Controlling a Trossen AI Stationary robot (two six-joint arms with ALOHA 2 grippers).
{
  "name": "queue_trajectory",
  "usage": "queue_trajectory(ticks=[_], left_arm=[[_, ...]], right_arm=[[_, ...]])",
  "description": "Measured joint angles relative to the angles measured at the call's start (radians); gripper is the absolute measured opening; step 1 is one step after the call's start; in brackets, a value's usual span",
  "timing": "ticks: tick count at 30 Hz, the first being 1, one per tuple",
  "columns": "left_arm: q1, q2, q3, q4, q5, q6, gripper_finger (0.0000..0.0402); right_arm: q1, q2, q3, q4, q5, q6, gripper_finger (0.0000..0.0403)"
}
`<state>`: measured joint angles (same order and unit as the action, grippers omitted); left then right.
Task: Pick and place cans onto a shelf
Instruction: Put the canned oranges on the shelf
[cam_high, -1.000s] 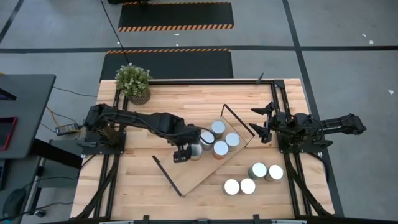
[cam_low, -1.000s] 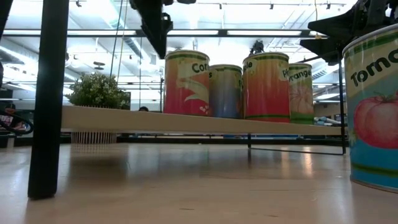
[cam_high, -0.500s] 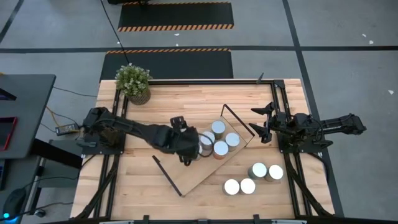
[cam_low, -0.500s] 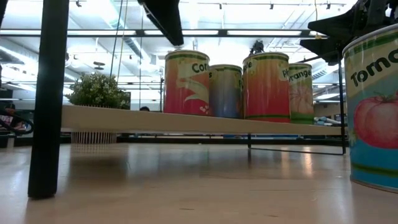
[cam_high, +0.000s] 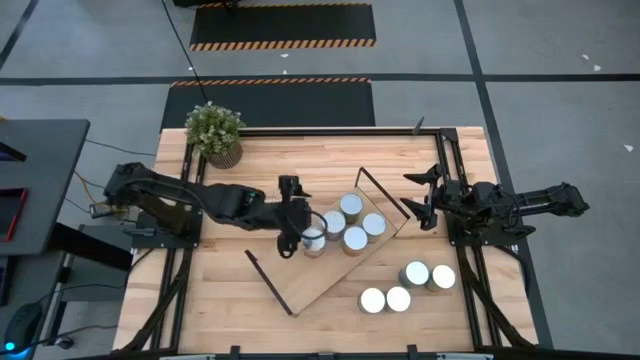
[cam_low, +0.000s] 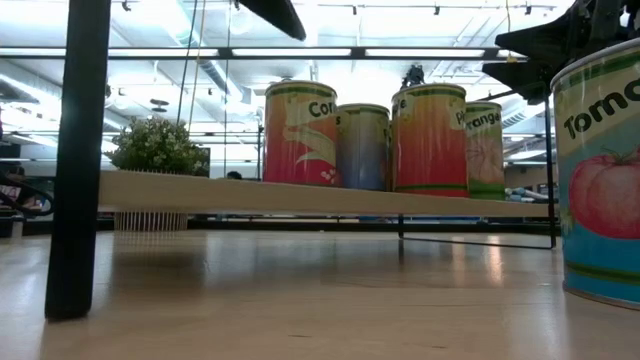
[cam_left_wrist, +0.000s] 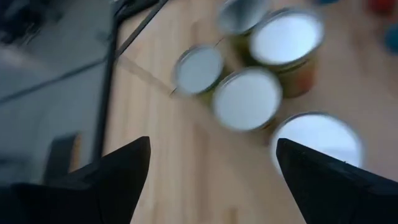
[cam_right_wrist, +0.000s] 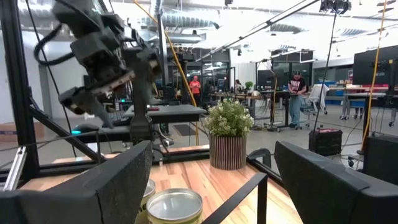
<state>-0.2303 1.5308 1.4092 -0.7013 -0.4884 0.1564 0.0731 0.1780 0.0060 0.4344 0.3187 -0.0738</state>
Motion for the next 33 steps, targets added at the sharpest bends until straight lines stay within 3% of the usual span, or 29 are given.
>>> queue_trajectory(ticks=[4,12,18,25,30,33], left_arm=[[0.039,-0.123,-0.170,0.197,0.172,0.080,0.0355],[0.041,-0.315,-0.490,0.681,0.339,0.107,0.0355],[0.042,-0.373,-0.643,0.932,0.340,0.092,0.0355],[0.035,-0.419,-0.730,1.024,0.344,0.083,0.0355],[0.064,-0.435,-0.809,1.130,0.330,0.101,0.0355],[0.115,-0.448,-0.846,1.213,0.314,0.109,0.0355]], right_arm=[[0.000,0.000,0.000,-0.002,0.001,0.000,0.0347],[0.000,0.000,0.000,-0.001,0.002,0.000,0.0347],[0.000,0.000,0.000,0.001,0.002,0.007,0.0347],[-0.011,0.003,0.002,0.181,0.030,0.070,0.0347],[-0.044,0.070,0.099,0.139,0.018,0.054,0.0347],[-0.046,0.146,0.177,0.025,-0.061,0.055,0.0347]])
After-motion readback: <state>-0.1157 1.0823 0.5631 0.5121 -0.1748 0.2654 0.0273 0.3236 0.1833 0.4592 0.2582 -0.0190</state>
